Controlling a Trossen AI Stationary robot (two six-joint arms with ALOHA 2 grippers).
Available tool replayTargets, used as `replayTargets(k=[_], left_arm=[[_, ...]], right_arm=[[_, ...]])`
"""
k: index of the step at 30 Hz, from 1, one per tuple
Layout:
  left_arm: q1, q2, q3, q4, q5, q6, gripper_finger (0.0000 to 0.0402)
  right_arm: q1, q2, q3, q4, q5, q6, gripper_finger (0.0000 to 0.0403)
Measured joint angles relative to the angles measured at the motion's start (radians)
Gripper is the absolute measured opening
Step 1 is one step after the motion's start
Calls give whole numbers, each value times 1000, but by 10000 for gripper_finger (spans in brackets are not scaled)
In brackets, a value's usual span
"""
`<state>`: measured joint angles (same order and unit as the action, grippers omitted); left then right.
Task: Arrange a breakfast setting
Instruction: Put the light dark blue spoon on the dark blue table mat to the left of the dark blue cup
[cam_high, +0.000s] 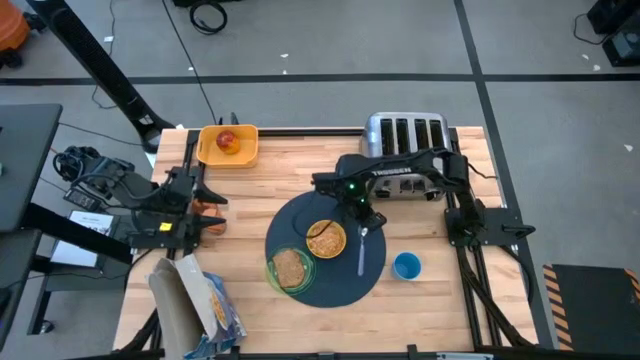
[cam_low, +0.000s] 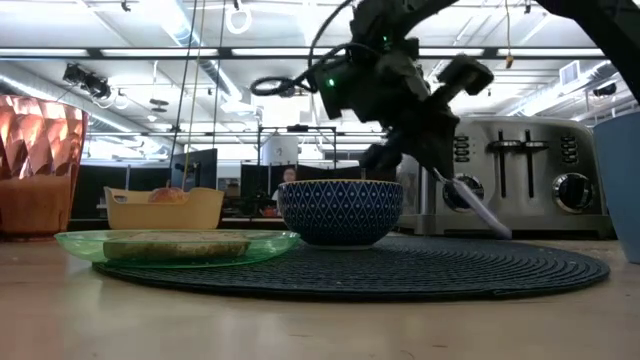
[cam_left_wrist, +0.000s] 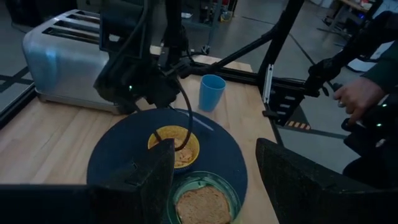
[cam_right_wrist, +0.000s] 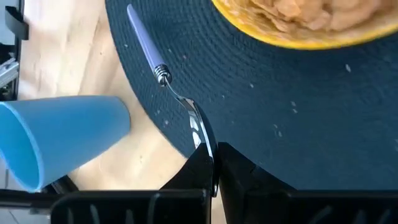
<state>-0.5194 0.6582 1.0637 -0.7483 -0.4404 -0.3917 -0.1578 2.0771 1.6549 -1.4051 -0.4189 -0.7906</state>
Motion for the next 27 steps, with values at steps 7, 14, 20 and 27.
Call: replayTargets(k=[7,14,20,27], left_arm=[[0,0,0,1,-7,-14,231],[0,0,0,1,-11,-15,231],[0,0,0,1,-12,-16,231],[0,0,0,1,-12,-16,231]], right_arm=[[-3,0,-121,90,-40,-77,14],[3,-1,-176,180,-14,-154,14],[0,-1,-210,257,-4,-159,14],[-6,-1,-226,282,79,-117,19]])
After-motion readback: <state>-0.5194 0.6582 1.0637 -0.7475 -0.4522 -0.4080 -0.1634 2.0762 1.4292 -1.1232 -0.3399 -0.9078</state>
